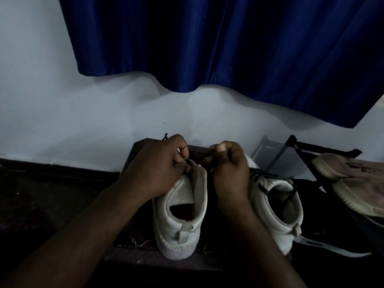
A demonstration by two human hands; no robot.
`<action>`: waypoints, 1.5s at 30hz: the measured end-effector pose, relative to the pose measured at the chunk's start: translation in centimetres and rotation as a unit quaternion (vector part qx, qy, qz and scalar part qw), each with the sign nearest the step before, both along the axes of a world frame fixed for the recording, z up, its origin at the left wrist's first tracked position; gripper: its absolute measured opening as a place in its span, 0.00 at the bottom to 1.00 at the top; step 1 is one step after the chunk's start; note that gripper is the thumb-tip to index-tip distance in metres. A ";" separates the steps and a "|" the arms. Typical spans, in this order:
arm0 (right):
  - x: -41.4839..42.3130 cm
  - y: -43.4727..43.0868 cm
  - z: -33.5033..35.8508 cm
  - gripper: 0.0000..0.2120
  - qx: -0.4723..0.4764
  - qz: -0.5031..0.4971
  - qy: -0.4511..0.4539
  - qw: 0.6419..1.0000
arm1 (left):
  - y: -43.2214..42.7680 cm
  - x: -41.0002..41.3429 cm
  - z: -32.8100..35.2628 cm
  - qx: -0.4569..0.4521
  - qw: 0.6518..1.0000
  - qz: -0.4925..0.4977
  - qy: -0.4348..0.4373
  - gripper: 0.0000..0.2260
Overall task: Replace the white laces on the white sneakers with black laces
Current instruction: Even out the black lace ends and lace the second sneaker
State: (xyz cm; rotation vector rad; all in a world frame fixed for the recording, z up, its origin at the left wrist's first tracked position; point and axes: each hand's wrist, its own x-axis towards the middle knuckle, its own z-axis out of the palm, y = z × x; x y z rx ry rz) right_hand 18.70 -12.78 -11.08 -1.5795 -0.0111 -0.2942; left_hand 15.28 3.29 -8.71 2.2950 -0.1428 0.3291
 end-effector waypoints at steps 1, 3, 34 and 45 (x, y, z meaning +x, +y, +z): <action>0.1 -0.1 0.7 0.09 0.073 -0.010 0.000 0.997 | 0.0 0.0 0.0 0.000 1.000 -0.004 0.001 0.11; -0.3 0.1 1.9 0.10 0.153 0.015 0.017 0.988 | 0.0 0.0 -0.1 0.005 1.000 -0.008 -0.003 0.10; -1.9 -2.0 4.2 0.11 -0.278 0.117 -0.135 0.944 | 0.3 0.2 -0.4 0.053 0.998 -0.005 -0.033 0.14; -2.6 -1.7 5.3 0.26 -0.179 0.178 0.121 0.960 | 0.1 0.0 0.0 0.070 0.997 0.010 -0.034 0.11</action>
